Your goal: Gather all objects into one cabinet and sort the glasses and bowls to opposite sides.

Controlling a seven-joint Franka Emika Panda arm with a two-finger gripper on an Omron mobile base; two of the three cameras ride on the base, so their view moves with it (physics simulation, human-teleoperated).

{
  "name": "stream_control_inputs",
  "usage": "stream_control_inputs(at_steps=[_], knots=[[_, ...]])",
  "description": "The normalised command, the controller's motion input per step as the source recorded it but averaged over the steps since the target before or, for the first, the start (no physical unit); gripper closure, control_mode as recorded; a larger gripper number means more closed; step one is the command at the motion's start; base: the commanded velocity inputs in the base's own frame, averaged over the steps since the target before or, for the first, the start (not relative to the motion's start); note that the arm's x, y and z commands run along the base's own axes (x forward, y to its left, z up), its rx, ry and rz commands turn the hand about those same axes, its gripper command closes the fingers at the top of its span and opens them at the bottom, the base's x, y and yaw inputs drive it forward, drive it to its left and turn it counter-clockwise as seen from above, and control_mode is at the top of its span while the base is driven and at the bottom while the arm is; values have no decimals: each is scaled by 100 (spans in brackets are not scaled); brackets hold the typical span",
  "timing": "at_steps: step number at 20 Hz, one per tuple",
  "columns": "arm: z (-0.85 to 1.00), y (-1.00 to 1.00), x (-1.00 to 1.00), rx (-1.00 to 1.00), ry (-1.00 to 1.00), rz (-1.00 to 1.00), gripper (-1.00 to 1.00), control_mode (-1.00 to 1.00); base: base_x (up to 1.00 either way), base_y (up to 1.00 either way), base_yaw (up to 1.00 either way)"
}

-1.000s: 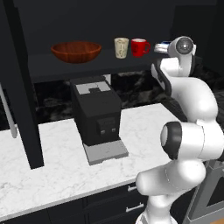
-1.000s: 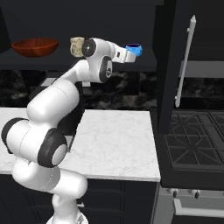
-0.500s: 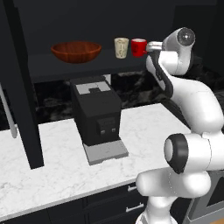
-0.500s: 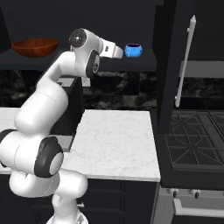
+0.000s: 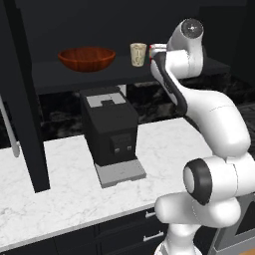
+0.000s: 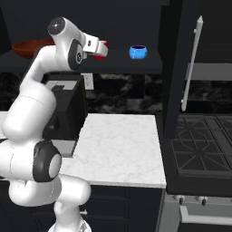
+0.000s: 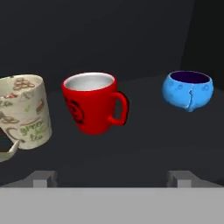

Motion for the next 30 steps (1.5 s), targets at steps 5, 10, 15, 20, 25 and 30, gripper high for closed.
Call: stream_control_inputs(at_steps=[5,10,15,20,25,30], knots=[[0,83,6,1,1,-1,-100,-100,0,0,0],[-5,49,25,5,2,-3,-100,-100,0,0,0],[0,6,42,2,0,-4,-100,-100,0,0,0],[-10,8,40,0,0,-2,-100,-100,0,0,0],[-7,12,43,4,0,0,-100,-100,0,0,0],[-1,0,46,1,0,0,-100,-100,0,0,0]])
